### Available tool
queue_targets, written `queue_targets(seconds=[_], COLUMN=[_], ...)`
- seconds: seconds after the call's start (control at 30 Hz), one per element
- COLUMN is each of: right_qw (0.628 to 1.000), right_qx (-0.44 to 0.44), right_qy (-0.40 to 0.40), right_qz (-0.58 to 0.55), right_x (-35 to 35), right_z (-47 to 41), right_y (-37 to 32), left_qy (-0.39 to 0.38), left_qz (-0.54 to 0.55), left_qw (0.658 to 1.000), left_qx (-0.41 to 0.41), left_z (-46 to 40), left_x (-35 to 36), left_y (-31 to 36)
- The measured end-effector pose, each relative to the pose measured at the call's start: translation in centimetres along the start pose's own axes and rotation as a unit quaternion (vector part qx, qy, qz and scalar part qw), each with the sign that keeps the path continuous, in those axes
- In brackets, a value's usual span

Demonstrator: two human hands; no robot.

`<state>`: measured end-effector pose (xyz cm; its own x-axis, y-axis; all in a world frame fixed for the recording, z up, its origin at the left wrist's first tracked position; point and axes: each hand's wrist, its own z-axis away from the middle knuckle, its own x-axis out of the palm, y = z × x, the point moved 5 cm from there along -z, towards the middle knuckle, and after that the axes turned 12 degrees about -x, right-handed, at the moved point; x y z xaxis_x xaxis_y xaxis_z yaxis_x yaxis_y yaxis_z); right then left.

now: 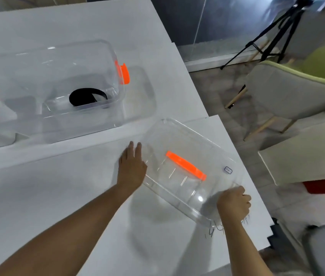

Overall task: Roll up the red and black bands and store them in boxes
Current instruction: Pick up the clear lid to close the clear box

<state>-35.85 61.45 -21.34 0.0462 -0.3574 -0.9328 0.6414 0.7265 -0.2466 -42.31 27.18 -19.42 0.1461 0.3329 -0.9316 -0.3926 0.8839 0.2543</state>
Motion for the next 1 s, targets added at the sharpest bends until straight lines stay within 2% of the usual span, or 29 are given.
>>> queue_targets(seconds=[0.07, 0.13, 0.23, 0.37, 0.5, 0.73, 0.87, 1.0], right_qw=[1.0, 1.0, 1.0, 0.998, 0.991, 0.96, 0.943, 0.922], right_qx=[-0.002, -0.006, 0.004, -0.002, -0.035, -0.143, -0.175, -0.228], right_qy=[0.007, 0.01, 0.004, 0.012, 0.058, 0.097, 0.088, 0.07], right_qz=[0.011, 0.011, -0.005, -0.054, -0.118, -0.221, -0.268, -0.306], right_x=[0.1, 0.2, 0.1, -0.7, -3.0, -7.3, -9.3, -11.2], right_z=[0.6, 1.1, 1.4, 1.8, 1.1, 0.2, 0.8, 2.2], right_y=[0.7, 0.9, 1.1, 1.6, -0.8, -10.6, -16.6, -23.5], left_qy=[-0.076, -0.142, -0.171, -0.144, -0.076, -0.002, 0.035, 0.096], left_qz=[0.023, 0.059, 0.117, 0.16, 0.214, 0.278, 0.303, 0.337], left_qw=[0.996, 0.986, 0.976, 0.975, 0.974, 0.96, 0.951, 0.933], left_qx=[-0.052, -0.06, -0.063, -0.051, -0.016, -0.031, -0.04, -0.085], left_z=[-0.9, -1.1, -0.7, 0.4, 1.2, 0.8, 0.3, -0.6], left_x=[0.4, 0.9, 0.4, -2.2, -7.1, -16.0, -20.2, -23.9], left_y=[-1.7, -2.3, -2.1, -1.7, -1.2, -4.4, -7.2, -11.1])
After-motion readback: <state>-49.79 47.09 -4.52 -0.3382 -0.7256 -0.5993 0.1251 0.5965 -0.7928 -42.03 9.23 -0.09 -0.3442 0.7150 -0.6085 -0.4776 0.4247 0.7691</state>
